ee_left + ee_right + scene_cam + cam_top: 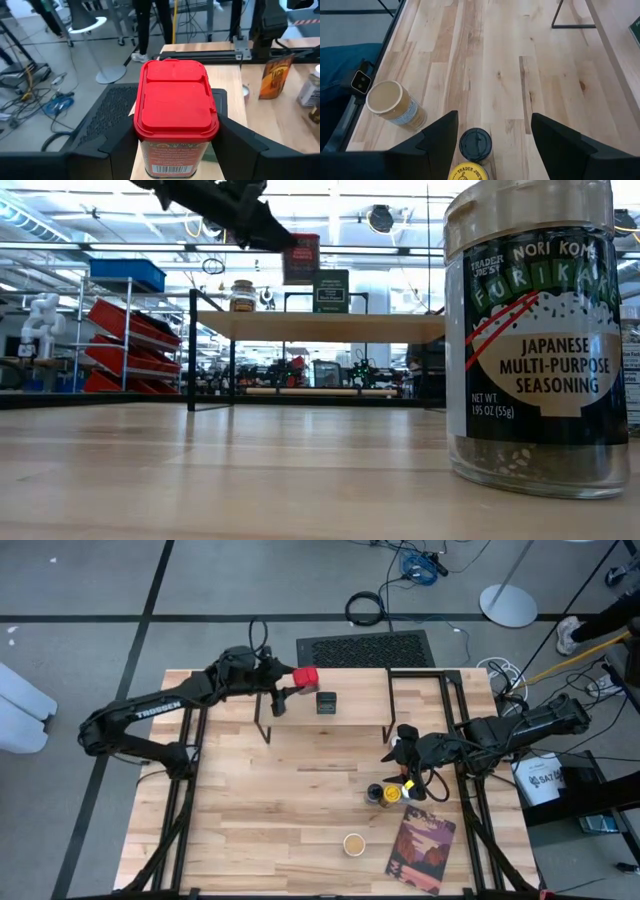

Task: Shelf spices
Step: Put the red can of spices on the shelf

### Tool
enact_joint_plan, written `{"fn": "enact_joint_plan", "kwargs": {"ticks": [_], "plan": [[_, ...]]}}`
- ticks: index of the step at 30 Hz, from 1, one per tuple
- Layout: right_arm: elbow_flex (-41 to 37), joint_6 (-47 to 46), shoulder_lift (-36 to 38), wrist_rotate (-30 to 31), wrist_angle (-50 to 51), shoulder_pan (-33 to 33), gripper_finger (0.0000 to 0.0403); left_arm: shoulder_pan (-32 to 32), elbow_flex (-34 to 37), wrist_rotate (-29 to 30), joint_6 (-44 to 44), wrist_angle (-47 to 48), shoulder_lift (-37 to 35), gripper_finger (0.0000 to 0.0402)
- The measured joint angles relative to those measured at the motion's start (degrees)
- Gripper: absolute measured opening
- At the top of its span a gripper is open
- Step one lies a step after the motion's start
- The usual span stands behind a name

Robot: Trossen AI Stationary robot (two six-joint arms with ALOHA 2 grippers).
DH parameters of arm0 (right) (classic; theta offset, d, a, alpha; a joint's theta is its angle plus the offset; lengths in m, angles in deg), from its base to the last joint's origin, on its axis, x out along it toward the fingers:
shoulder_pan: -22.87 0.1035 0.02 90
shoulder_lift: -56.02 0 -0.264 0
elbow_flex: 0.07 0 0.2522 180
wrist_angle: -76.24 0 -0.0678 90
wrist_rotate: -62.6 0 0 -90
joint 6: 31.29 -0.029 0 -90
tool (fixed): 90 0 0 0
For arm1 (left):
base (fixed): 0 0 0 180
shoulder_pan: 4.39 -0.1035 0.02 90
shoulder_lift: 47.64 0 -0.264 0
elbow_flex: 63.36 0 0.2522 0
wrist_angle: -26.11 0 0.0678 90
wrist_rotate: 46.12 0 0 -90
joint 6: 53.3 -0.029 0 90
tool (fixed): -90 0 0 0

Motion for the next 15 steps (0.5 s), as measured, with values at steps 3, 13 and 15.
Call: {"fn": "enact_joint_plan", "kwargs": {"ticks": [3,13,15], "plan": [[0.0,0.21,0.0,-0.02,-0.86,0.0,0.024,-0.56,0.0,-0.64,-0.82,-2.08,1.97,0.0229],[0.0,1.51,0.0,0.0,-1.74,0.0,0.024,-4.06,0.0,-6.05,-4.35,-6.83,7.64,0.0229],[0.0,1.51,0.0,0.0,-2.14,0.02,0.024,-4.73,0.0,-7.88,-4.41,-7.93,8.46,0.0229]]}}
